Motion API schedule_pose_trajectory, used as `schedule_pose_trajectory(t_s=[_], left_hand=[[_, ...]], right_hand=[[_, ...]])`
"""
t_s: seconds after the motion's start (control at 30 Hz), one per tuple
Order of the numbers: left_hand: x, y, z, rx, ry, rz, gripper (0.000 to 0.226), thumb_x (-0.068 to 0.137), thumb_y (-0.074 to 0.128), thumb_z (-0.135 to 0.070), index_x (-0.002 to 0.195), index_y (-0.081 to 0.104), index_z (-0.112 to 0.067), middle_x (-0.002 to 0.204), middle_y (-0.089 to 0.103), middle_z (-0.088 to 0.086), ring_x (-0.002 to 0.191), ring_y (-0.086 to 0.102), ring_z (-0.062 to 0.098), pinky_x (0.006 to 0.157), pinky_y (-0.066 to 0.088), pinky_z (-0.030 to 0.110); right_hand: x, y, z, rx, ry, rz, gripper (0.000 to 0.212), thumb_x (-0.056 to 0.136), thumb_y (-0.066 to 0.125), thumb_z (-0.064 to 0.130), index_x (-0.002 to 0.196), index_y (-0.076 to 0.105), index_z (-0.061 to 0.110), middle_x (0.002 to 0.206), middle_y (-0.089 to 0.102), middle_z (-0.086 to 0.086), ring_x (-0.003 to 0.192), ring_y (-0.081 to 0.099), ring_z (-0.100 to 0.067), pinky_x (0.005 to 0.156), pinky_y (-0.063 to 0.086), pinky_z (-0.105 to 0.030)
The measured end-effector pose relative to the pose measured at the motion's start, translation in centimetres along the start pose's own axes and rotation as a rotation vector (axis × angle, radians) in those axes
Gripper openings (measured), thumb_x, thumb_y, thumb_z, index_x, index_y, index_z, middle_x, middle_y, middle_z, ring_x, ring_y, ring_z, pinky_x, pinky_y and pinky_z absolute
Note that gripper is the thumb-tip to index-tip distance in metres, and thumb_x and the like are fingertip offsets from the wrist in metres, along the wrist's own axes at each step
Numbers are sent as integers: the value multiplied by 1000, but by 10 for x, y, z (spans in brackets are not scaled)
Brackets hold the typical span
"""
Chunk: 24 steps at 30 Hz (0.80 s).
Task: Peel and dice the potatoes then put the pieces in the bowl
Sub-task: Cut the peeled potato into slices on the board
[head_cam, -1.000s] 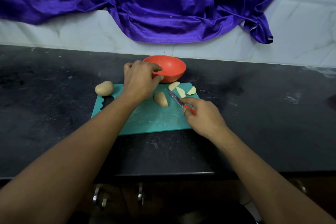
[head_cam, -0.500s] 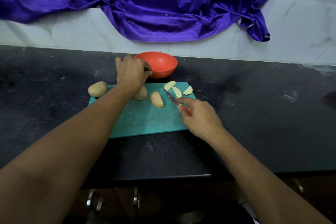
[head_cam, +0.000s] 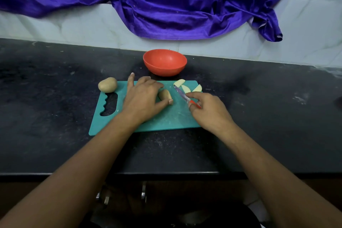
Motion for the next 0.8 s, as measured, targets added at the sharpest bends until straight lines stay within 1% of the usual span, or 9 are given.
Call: schedule_pose_trajectory(t_s=[0.1,0.17,0.23,0.27,0.33,0.47,0.6,0.7,0.8], left_hand=[[0,0,-1,-35,18,-14,39,86,61,-67,104,72,-34,119,70,-13,138,46,18,123,2,57],[1,1,0,-62,16,-28,35,85,63,-66,96,72,-34,110,72,-13,137,47,18,123,1,56],[1,3,1,-68,14,-42,36,84,63,-67,93,72,-33,102,72,-14,136,48,17,124,0,55],[1,4,1,-69,13,-51,36,83,63,-68,92,71,-33,98,72,-14,135,49,17,124,0,55],[2,6,-1,-83,8,-73,38,82,64,-69,92,72,-33,95,72,-15,132,51,16,125,0,53],[2,7,1,-86,4,-65,42,80,66,-70,101,73,-35,103,73,-14,136,49,15,125,-2,53],[1,9,5,-63,12,-59,40,81,69,-67,105,73,-35,107,73,-14,140,46,14,125,-2,52],[2,9,5,-75,8,-75,41,80,71,-66,104,73,-33,107,73,-14,139,47,14,126,-1,50],[3,10,7,-106,-3,-98,39,78,74,-64,101,72,-33,107,73,-12,138,48,14,126,0,47]], right_hand=[[2,-7,10,-35,-15,-1,41,99,55,30,139,62,37,113,72,0,97,65,-22,85,56,-39],[4,-12,18,-75,-20,21,44,98,54,27,141,60,35,117,72,-2,105,65,-26,90,55,-41],[7,-18,26,-123,-26,43,46,97,53,24,142,59,34,125,70,-3,112,64,-28,94,54,-43],[8,-21,29,-142,-29,48,45,97,53,23,140,61,34,126,70,-3,113,64,-28,94,55,-43],[11,-24,36,-173,-32,57,42,96,55,22,134,66,36,123,71,-2,108,65,-27,91,56,-41],[16,-26,47,-210,-47,72,39,94,56,20,128,69,36,113,70,-1,93,63,-24,82,56,-38],[16,-25,55,-268,-67,77,33,93,54,19,120,70,28,110,70,-1,89,61,-25,81,56,-39],[16,-23,60,-321,-86,103,31,94,54,22,118,72,27,107,69,-2,84,60,-24,78,56,-39],[18,-21,63,-372,-86,120,31,95,55,24,122,70,27,113,68,-3,86,58,-25,78,55,-38]])
Point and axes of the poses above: each hand's wrist, its own x-axis towards the middle knuckle, its own y-axis out of the palm, z = x × y, the point moved 3 cm from there along x, towards the middle knuckle
